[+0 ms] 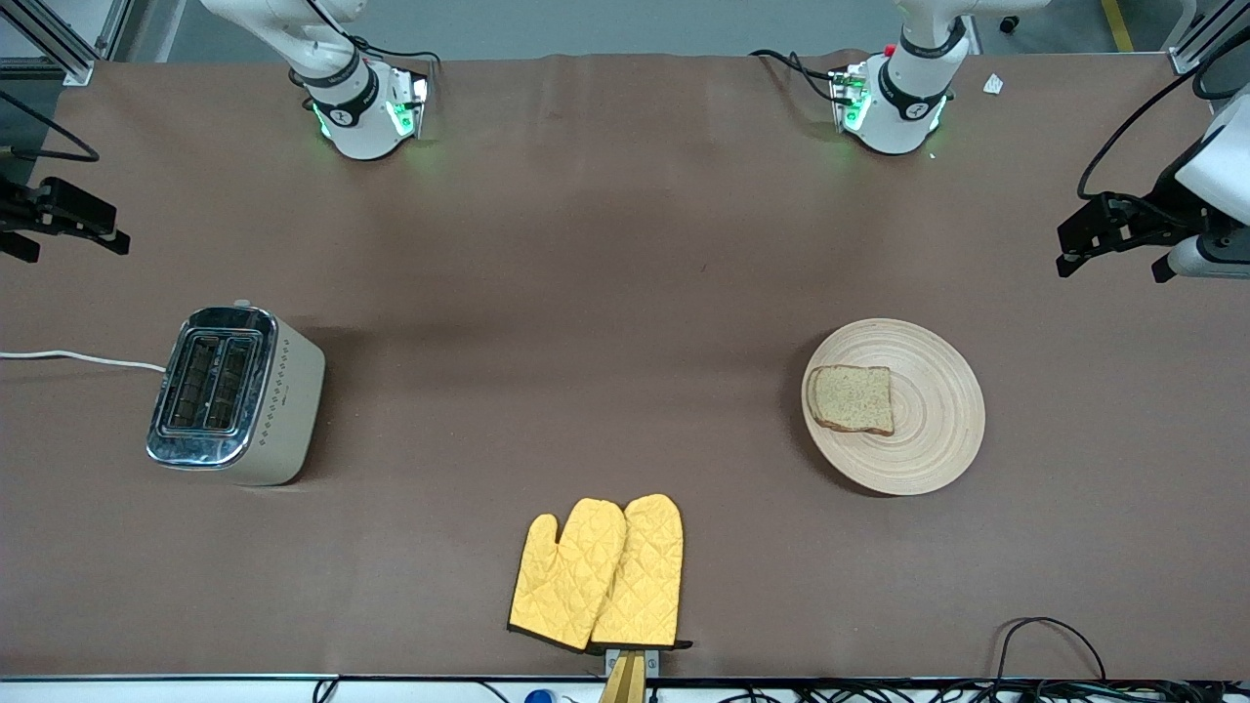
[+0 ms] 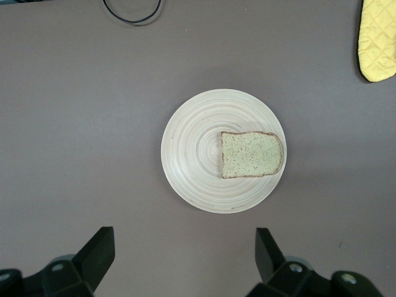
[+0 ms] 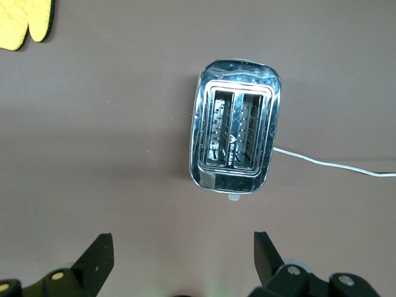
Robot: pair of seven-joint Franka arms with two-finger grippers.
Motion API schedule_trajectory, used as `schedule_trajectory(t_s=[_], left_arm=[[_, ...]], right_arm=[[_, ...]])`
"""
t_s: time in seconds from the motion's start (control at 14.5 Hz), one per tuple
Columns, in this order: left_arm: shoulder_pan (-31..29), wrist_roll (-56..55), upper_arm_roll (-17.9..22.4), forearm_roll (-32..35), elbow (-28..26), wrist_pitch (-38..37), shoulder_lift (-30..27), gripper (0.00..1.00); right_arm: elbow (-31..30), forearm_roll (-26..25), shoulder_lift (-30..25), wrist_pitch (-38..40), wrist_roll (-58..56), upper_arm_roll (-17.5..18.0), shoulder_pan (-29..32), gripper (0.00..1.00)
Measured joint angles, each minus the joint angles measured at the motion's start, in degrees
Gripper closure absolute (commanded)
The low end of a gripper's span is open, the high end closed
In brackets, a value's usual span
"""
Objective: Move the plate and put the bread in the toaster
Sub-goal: 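Move the left gripper down toward the wooden plate's rim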
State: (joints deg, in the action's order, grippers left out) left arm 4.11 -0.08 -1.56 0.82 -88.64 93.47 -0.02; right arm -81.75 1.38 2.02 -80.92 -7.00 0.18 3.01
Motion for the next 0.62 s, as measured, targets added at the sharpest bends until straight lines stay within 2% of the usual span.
schedule_trajectory(t_s=[0.34,0.62], left_arm=[[-2.6,4.4,0.1,-0.6,-0.3,-0.8,2.3,0.00],[-11.4,18.2,0.3,-7.1,-0.7,-1.3,7.2,0.00]], right_arm=[[-2.3,0.0,-3.2,-0.3,0.5,0.1,-0.6,0.00],[-1.4,0.0,-3.7,-0.1,1.9,-0.2,-0.6,0.00]])
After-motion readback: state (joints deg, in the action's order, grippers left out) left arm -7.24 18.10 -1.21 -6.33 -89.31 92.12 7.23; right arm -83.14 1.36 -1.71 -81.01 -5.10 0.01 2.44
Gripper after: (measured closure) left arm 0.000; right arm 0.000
